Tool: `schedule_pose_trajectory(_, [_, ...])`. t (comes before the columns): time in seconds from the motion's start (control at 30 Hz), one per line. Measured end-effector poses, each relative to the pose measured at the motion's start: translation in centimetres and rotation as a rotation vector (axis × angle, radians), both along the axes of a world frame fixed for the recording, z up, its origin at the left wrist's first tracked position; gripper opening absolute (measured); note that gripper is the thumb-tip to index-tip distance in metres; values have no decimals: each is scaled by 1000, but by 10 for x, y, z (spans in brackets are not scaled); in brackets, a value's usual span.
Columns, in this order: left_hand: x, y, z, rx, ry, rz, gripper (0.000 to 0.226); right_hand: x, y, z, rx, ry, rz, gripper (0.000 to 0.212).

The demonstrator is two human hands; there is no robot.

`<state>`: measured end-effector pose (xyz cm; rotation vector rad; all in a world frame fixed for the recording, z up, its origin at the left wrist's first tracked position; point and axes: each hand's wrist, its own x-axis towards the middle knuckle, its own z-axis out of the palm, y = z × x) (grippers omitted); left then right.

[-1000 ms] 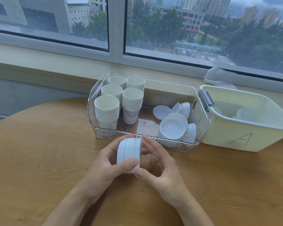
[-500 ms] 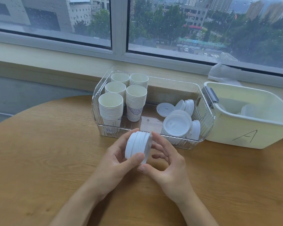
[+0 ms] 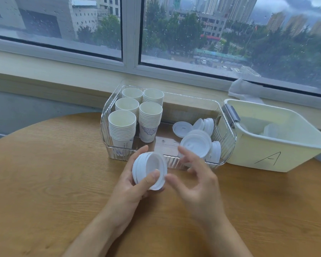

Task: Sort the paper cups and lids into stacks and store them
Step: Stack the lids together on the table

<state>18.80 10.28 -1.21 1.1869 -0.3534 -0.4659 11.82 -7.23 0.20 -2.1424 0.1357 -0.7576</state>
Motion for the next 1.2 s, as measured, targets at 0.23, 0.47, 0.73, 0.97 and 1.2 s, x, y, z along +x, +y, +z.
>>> schedule_pose_trajectory(0.23, [4,2,2,-112,139,19,66,33,-51,40,-357,181,-281,49])
schedule_pose_trajectory(0.47, [1,3,4,-110,157,-7,68,56,-60,57,-533,623,-233,78])
schedule_pose_trajectory(0.73, [1,4,9,-125,167,1,66,63,-58,60,-480,490,-235,76])
schedule_pose_trajectory(0.97, [1,4,5,-100,143,-10,70,24,-33,49,94,59,-32,59])
schedule_pose_trajectory(1.2, [-3,2,7,-56,88,-73,73,-19,-1,15,325,-91,192,64])
